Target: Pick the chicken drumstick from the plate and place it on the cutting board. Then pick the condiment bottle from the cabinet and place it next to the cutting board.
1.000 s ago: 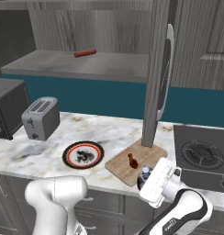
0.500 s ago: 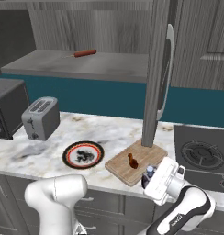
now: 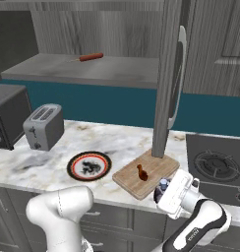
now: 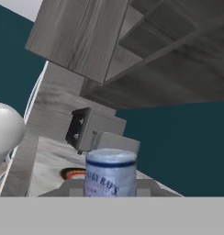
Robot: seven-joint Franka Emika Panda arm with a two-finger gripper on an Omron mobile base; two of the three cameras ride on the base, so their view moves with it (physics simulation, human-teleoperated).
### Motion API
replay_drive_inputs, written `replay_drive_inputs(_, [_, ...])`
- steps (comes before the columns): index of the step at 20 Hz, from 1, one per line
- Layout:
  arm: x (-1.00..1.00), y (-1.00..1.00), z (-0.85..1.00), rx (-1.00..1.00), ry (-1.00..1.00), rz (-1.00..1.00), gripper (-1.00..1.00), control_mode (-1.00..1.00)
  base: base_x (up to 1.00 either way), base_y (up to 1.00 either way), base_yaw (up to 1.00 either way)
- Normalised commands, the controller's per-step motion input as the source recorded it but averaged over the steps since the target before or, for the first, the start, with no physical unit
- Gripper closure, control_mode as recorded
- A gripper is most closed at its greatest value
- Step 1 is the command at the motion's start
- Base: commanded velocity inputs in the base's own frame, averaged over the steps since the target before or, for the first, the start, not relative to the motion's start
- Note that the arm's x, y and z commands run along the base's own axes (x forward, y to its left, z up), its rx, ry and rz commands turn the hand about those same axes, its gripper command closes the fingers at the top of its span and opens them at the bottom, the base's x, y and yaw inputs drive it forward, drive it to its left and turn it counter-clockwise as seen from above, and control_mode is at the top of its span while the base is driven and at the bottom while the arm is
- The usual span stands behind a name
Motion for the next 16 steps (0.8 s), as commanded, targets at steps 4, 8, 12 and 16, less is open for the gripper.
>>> replay_drive_inputs(4, [0.13, -0.12, -0.11, 0.0, 0.0, 0.0, 1.0, -1.0, 0.0, 0.0, 0.0])
replay_drive_inputs(8, [0.17, -0.1, -0.12, 0.0, 0.0, 0.0, 1.0, -1.0, 0.0, 0.0, 0.0])
replay_drive_inputs(12, [0.17, -0.08, -0.15, -0.01, 0.0, 0.0, 1.0, -1.0, 0.0, 0.0, 0.0])
replay_drive_inputs(16, [0.16, -0.03, -0.2, -0.02, 0.0, 0.0, 1.0, -1.0, 0.0, 0.0, 0.0])
